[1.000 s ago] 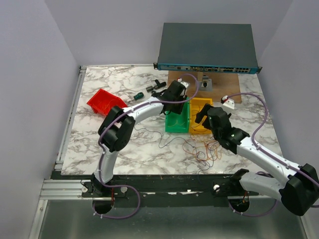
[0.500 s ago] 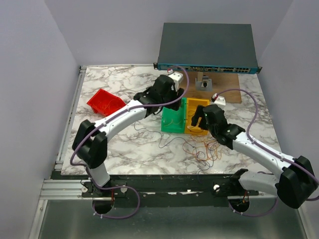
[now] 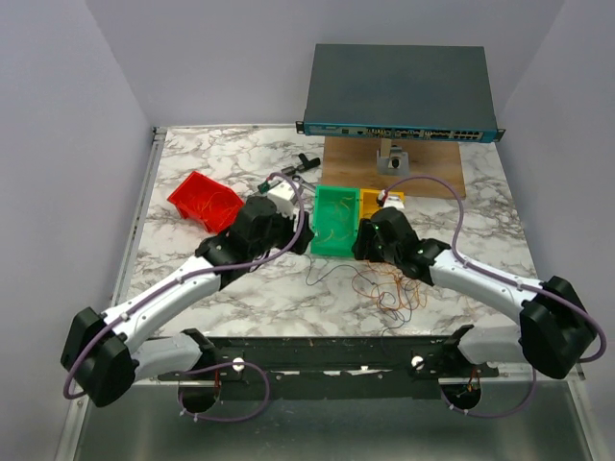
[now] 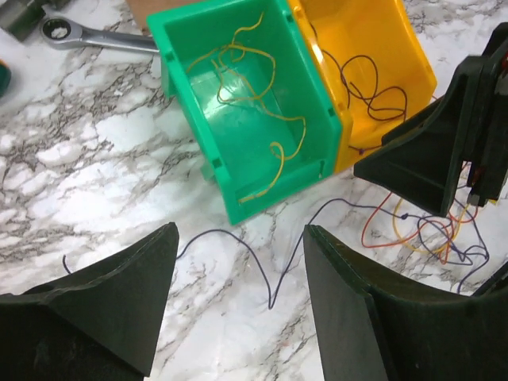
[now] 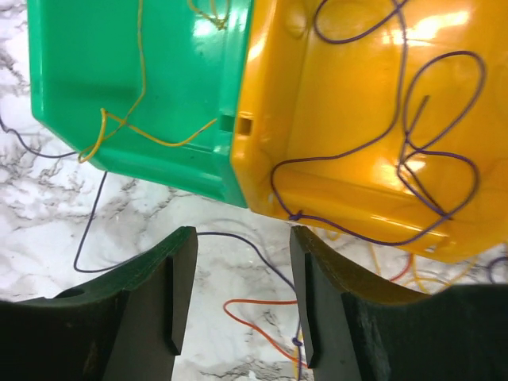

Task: Untangle the cables
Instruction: Place the cable in the bin.

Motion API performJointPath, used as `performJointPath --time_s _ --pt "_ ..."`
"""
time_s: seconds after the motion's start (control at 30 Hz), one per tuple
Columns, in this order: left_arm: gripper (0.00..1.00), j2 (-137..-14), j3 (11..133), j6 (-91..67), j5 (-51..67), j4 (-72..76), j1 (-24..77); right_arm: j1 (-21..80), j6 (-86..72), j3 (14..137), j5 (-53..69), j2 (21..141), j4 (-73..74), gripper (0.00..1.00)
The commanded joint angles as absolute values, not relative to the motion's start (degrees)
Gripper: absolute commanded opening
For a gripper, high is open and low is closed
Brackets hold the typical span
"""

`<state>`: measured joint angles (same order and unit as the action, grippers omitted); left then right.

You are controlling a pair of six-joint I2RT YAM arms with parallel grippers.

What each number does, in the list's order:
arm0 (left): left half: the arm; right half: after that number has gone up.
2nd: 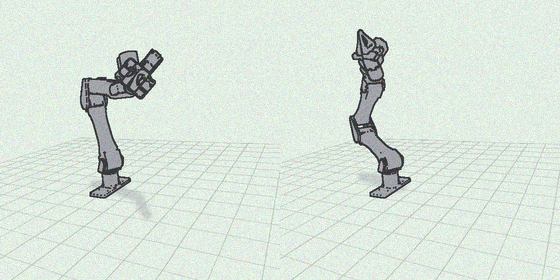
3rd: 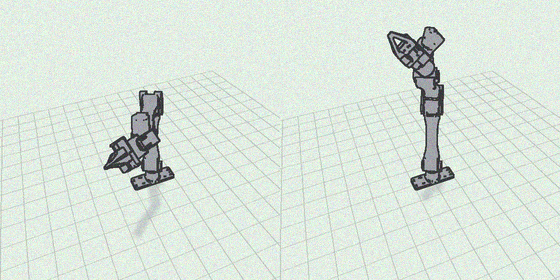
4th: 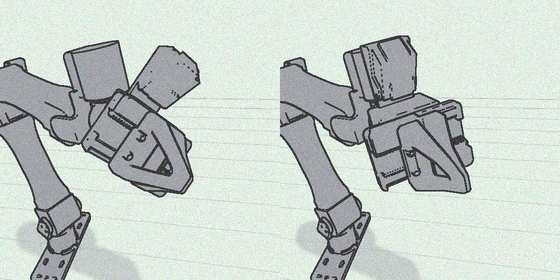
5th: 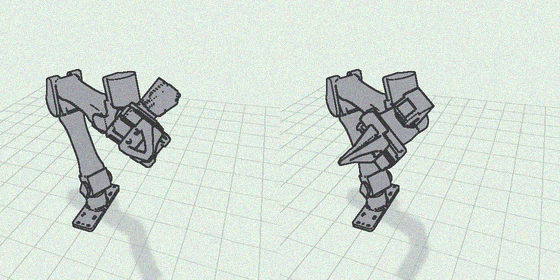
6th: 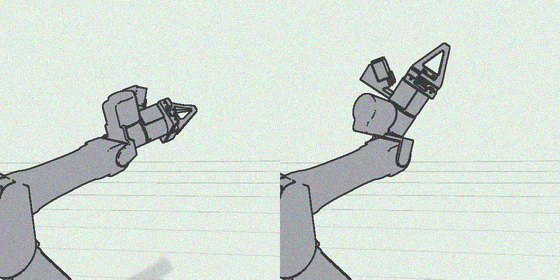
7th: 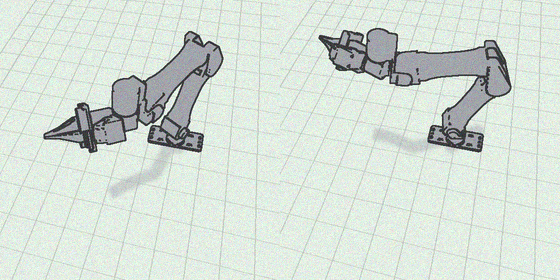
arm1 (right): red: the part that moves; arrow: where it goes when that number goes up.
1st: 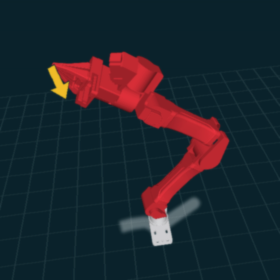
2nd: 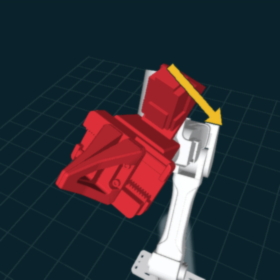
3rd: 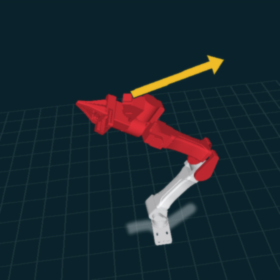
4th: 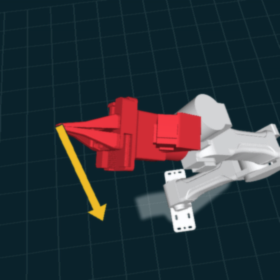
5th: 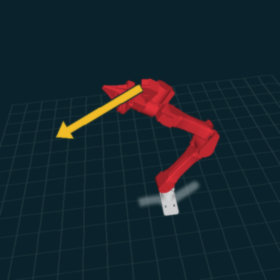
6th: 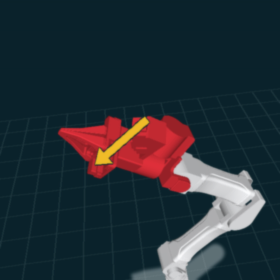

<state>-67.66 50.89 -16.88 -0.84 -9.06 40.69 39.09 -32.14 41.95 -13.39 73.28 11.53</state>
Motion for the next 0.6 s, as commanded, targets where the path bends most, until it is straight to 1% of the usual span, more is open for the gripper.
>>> performJointPath --time_s 0.0,0.1,0.13,0.3,0.37,0.5,0.53,0.57 --pt "0.66 -60.7 41.1 -19.6 -0.6 -2.1 40.2 40.1 -34.3 42.0 -11.0 76.7 8.3 0.55" --pt "0.66 -57.4 35.2 -20.5 -0.1 2.4 40.2 40.1 -34.7 44.0 -13.2 81.0 6.2 0.5" --pt "0.66 -56.7 33.9 -20.8 1.7 3.6 40.2 40.1 -35.1 45.0 -14.5 82.7 5.6 0.48" --pt "0.65 -56.2 30.2 -20.4 5.2 7.4 40.2 39.9 -34.0 53.1 -20.7 92.7 5.3 0.35" --pt "0.64 -56.3 28.7 -21.1 5.2 9.5 40.2 39.3 -33.1 56.6 -23.0 95.3 5.0 0.33" --pt "0.64 -57.6 27.0 -20.9 7.8 13.4 40.3 38.1 -32.2 63.5 -24.8 99.9 6.1 0.34" --pt "0.64 -58.5 27.3 -20.9 8.8 13.6 40.2 38.1 -32.3 64.7 -24.8 100.2 7.0 0.4" --pt "0.64 -59.6 27.3 -20.5 10.0 14.4 40.2 38.1 -32.6 64.7 -23.8 99.5 7.4 0.48"
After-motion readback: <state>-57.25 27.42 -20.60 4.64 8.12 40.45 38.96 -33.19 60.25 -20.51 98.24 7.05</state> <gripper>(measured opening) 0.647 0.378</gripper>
